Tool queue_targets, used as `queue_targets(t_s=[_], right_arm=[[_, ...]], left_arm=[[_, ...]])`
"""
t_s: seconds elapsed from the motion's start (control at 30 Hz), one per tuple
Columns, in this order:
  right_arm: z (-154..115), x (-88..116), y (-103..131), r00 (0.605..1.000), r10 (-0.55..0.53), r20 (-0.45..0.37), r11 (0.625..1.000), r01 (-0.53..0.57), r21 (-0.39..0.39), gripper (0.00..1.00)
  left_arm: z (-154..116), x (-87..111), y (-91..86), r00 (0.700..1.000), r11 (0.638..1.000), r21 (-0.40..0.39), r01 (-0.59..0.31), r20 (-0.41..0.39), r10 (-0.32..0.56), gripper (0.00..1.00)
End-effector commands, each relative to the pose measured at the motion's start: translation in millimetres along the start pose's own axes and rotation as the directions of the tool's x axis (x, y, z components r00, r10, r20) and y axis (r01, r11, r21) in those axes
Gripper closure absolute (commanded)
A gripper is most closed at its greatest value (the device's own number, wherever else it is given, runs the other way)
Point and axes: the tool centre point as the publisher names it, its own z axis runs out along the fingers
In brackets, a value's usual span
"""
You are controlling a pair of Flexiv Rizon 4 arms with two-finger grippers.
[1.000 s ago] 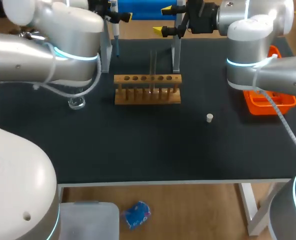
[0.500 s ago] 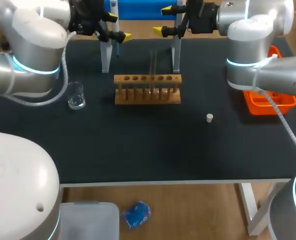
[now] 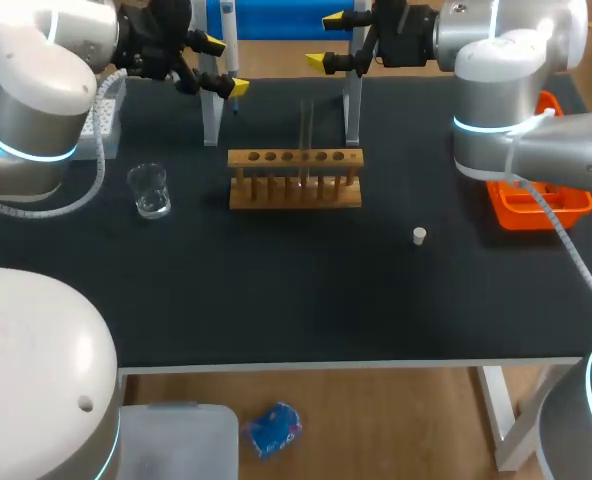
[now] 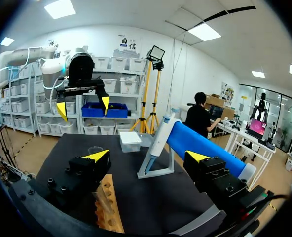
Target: Invert the test tube, pick up the pipette, mount the tip to pipette, aspirate from beaker and dispense into the tube, eject the tip, return the pipette, and cap with the stopper.
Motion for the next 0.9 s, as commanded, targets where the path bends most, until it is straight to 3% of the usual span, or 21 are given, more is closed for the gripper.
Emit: queue_targets(t_s=[0.03,0.27,0.53,0.9], right_arm=[[0,0,0,1.000,0.000,0.000,1.000,0.000,0.001,0.00],[0,0,0,1.000,0.000,0.000,1.000,0.000,0.001,0.00],[0,0,0,1.000,0.000,0.000,1.000,0.000,0.001,0.00],[0,0,0,1.000,0.000,0.000,1.000,0.000,0.001,0.00]], left_arm=[[-1,-0.1,0.3,1.000,1.000,0.001,0.000,-0.002,0.000,0.00],[18,6.0,11.4,0.998,0.996,0.061,-0.060,-0.023,0.062,0.00],[38,14.1,28.8,0.999,0.997,0.075,-0.028,-0.016,0.029,0.00],[46,17.7,29.8,0.999,0.995,0.100,-0.025,-0.020,0.027,0.00]])
